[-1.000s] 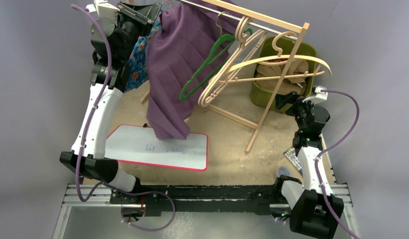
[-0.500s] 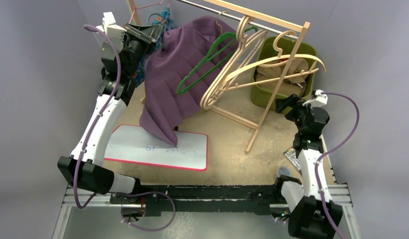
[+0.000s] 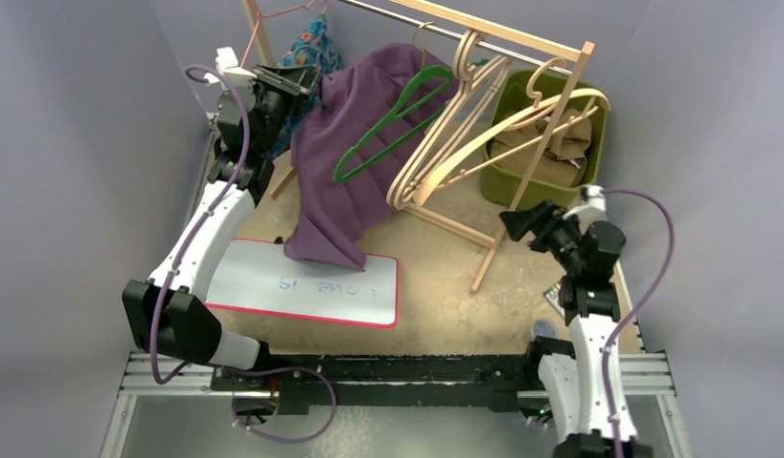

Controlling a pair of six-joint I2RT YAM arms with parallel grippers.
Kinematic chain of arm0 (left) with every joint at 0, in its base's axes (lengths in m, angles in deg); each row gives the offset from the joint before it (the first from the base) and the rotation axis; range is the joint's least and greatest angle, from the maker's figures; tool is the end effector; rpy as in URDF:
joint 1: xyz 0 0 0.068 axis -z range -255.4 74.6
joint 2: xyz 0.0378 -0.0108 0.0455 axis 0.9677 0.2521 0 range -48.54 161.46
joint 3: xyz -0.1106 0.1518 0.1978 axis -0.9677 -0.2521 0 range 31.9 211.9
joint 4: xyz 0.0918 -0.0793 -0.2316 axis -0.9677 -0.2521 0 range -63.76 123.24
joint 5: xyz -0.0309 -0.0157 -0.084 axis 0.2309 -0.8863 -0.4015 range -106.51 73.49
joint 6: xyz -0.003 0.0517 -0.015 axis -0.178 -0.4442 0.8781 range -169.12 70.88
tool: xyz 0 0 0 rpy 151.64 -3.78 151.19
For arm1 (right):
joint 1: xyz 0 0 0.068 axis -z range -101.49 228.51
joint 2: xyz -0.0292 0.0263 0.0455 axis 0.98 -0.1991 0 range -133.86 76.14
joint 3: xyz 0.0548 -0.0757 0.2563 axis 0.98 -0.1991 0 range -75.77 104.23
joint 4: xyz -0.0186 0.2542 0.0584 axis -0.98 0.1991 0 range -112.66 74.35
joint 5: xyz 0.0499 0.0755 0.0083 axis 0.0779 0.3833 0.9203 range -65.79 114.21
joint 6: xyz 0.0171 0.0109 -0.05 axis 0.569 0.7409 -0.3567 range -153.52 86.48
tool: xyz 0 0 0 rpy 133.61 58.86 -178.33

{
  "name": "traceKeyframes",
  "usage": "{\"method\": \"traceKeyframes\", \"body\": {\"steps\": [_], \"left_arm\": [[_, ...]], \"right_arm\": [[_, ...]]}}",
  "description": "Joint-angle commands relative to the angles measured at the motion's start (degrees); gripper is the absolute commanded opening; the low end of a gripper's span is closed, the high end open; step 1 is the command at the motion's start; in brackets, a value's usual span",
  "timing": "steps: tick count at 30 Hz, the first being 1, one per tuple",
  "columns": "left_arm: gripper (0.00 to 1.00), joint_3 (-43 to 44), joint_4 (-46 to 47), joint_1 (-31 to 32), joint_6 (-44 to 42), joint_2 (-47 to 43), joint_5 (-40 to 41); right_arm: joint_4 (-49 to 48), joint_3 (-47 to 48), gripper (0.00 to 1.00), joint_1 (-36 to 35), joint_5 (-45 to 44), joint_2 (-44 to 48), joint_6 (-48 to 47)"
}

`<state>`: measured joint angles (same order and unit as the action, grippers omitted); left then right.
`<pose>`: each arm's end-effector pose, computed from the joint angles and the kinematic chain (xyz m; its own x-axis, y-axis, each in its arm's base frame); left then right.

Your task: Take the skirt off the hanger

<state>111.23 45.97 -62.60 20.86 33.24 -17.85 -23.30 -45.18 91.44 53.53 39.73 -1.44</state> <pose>0.3288 -0.0754 0.4438 -0.1694 -0.9247 -0.3408 0.2471 0.2949 -0.9230 0.1618 -0.0191 0.2955 -0.2233 0.5263 -0.8205 -0.1909 0.8018 0.5663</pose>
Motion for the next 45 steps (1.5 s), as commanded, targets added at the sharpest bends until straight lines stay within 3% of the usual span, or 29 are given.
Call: {"method": "traceKeyframes", "body": {"steps": [1, 4, 7, 12, 17, 22, 27, 38, 45], "left_arm": [[0.0, 0.31, 11.61, -0.18, 4.56, -2.27, -0.48], [0.0, -1.88, 13.85, -0.19, 5.34, -3.07, 0.16], [0.0, -4.61, 16.07, -0.16, 6.28, -3.85, 0.4], [0.0, -6.11, 17.37, -0.14, 7.11, -4.35, -0.31], [0.0, -8.24, 17.06, 0.54, 7.37, -7.31, 4.18], [0.0, -10.61, 16.49, 2.66, 7.2, -9.81, 10.0], [0.0, -12.23, 17.88, 3.62, 7.83, -11.03, 12.62], [0.0, -15.92, 18.84, 4.82, 8.71, -13.74, 14.53], [0.0, -17.48, 20.06, 5.88, 9.98, -14.82, 16.1]], "right_arm": [[-3.33, 0.73, 0.89, -16.55, 1.41, -5.19, -4.37], [-11.16, -0.64, 0.9, -28.81, -5.34, -6.6, -1.83], [-22.52, -4.48, 0.9, -35.23, -6.19, -7.4, -0.04], [-41.79, -8.56, 0.95, -43.19, -4.65, -14.14, -5.21], [-56.86, -7.76, 0.96, -51.08, -8.34, -22.39, -8.01], [-64.97, -3.54, 0.97, -57.81, -11.18, -31.77, -12.69], [-74.67, -2.0, 0.96, -62.06, -14.9, -39.76, -10.23], [-79.97, 6.12, 0.97, -68.29, -15.74, -54.58, -13.11], [-70.27, 14.92, 0.94, -70.22, -19.93, -62.08, -14.47]]}}
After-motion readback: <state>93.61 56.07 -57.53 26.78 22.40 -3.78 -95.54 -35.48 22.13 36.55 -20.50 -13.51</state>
